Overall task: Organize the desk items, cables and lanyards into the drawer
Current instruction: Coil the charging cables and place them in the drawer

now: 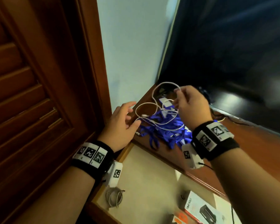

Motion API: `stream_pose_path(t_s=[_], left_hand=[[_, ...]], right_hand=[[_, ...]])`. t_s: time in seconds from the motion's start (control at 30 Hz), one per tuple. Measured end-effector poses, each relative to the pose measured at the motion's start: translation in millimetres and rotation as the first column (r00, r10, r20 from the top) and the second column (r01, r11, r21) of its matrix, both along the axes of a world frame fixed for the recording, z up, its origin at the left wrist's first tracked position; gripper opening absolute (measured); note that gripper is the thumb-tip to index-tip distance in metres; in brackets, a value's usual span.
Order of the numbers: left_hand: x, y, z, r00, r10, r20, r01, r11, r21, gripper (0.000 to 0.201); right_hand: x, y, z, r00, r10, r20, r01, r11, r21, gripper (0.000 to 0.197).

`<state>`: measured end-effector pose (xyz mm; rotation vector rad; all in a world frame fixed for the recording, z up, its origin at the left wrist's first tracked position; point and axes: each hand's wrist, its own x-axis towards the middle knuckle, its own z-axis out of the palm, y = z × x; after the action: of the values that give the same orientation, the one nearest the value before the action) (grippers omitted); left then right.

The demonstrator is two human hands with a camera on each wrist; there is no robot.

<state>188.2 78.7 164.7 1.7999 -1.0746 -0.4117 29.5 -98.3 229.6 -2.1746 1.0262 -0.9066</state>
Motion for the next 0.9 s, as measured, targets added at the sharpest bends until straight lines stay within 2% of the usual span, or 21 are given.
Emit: stream_pose_path(t_s=[0.1, 0.23, 0.3, 0.33, 0.37, 0.4, 0.5, 0.53, 0.6, 0.73, 0.9], left_hand=[[-6, -32, 35, 0.988, -0.048, 0.149, 0.06, 0.995, -0.083, 0.071], [-24, -76, 100, 0.959, -0.088, 0.271, 0.134, 0.978, -0.157, 0.076], [-37, -93, 133, 0.943, -0.123, 0.309, 0.178, 0.971, -0.158, 0.062], [-44, -101, 148, 0.94, -0.146, 0.308, 0.205, 0.964, -0.167, 0.046], [-52, -108, 160, 0.941, -0.181, 0.286, 0.237, 0.956, -0.175, 0.029], [-59, -112, 171, 0.947, -0.227, 0.228, 0.272, 0.943, -0.191, 0.022], [-73, -120, 194, 0.936, -0.349, -0.047, 0.318, 0.896, -0.309, 0.032], [-76, -120, 201, 0.93, -0.355, -0.092, 0.306, 0.889, -0.341, 0.032], [-80, -118, 214, 0.946, -0.316, -0.076, 0.27, 0.894, -0.357, 0.029], [-79, -110, 244, 0.979, -0.202, -0.009, 0.182, 0.899, -0.397, 0.022], [-54, -93, 260, 0.995, -0.099, 0.014, 0.094, 0.887, -0.452, 0.026]], right_hand=[[-21, -11, 55, 0.997, -0.006, 0.082, 0.011, 0.998, -0.064, 0.017], [-53, -14, 118, 0.99, 0.015, 0.141, 0.004, 0.991, -0.136, 0.017], [-68, -14, 143, 0.988, 0.047, 0.146, -0.018, 0.981, -0.193, 0.017], [-76, -14, 154, 0.986, 0.06, 0.156, -0.026, 0.977, -0.214, 0.017], [-84, -14, 165, 0.984, 0.063, 0.166, -0.023, 0.973, -0.23, 0.016], [-93, -15, 174, 0.983, 0.057, 0.176, -0.012, 0.969, -0.246, 0.015], [-125, -16, 195, 0.977, 0.061, 0.205, 0.007, 0.949, -0.314, 0.012], [-138, -17, 199, 0.981, 0.059, 0.187, 0.01, 0.937, -0.348, 0.013], [-163, -21, 202, 0.991, 0.059, 0.122, -0.01, 0.93, -0.367, 0.022], [-207, -27, 191, 0.993, 0.12, -0.015, -0.121, 0.971, -0.205, 0.036], [-270, -34, 143, 0.997, 0.026, -0.072, -0.024, 0.999, 0.036, 0.037]])
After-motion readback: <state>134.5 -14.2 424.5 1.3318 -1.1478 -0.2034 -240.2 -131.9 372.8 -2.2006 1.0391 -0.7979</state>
